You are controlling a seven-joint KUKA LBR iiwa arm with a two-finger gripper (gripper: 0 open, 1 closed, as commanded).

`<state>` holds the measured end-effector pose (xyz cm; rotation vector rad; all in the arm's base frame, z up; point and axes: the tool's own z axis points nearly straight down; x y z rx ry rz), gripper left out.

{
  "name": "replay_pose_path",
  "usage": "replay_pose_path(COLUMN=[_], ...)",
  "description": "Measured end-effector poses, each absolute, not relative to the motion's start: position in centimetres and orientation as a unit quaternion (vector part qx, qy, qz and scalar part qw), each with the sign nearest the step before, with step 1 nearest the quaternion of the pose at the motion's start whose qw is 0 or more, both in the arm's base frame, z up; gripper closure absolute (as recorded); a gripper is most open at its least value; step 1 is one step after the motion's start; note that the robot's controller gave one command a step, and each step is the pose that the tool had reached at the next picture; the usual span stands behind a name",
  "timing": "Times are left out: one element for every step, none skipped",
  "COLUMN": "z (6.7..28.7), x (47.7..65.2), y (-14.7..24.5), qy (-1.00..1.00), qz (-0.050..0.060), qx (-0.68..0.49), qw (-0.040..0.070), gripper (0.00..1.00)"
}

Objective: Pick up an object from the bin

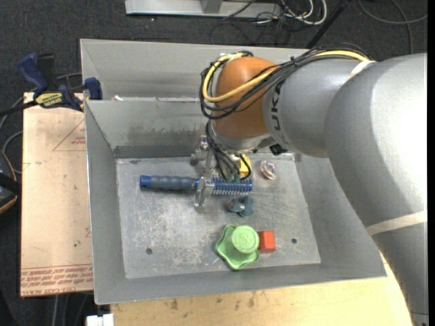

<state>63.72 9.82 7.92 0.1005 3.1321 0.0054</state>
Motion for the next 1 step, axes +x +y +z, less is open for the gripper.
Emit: replay_pose_path(z=[8.28], x=[63.6], y=[9.99], qy=[0.999], qz=[0.002], qx=[0.032], qw=[0.002], gripper=[1.0])
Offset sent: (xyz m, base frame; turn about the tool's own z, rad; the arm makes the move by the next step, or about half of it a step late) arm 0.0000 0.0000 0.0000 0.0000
